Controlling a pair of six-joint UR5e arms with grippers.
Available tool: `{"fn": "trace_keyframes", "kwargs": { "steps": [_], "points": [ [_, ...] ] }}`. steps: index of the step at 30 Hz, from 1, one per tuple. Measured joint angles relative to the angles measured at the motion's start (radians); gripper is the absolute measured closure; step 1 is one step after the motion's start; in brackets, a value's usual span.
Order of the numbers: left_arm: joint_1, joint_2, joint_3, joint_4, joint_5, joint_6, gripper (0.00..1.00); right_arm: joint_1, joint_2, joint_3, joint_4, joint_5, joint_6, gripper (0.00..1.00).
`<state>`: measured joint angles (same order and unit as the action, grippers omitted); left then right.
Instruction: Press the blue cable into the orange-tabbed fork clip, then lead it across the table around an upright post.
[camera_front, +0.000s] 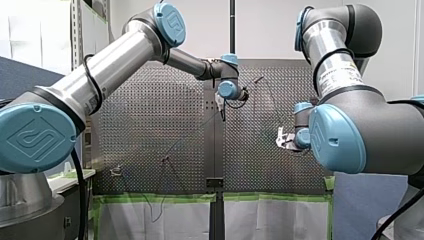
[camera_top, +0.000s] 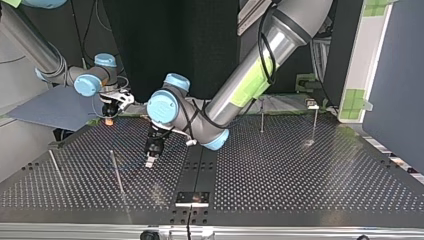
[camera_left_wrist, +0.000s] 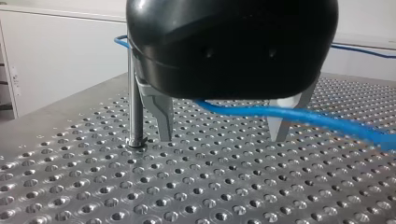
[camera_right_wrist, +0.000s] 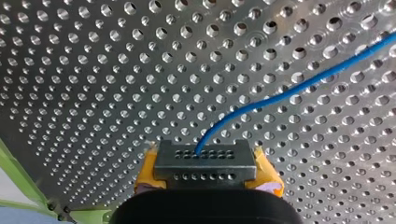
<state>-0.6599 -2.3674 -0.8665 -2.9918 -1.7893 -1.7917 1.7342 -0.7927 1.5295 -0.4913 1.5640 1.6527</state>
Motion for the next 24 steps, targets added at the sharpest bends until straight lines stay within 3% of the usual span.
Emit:
{"fn": "trace_keyframes", "kwargs": {
  "steps": [11,24],
  "points": [
    [0.001,0.0,0.001,0.0,0.001,0.0,0.0,-0.023,0.077,0.005,-0.05,0.044,0.005,1.0],
    [0.001,0.0,0.001,0.0,0.0,0.0,0.0,-0.062,0.188,0.004,-0.132,0.052,0.007,1.0]
  ]
}}
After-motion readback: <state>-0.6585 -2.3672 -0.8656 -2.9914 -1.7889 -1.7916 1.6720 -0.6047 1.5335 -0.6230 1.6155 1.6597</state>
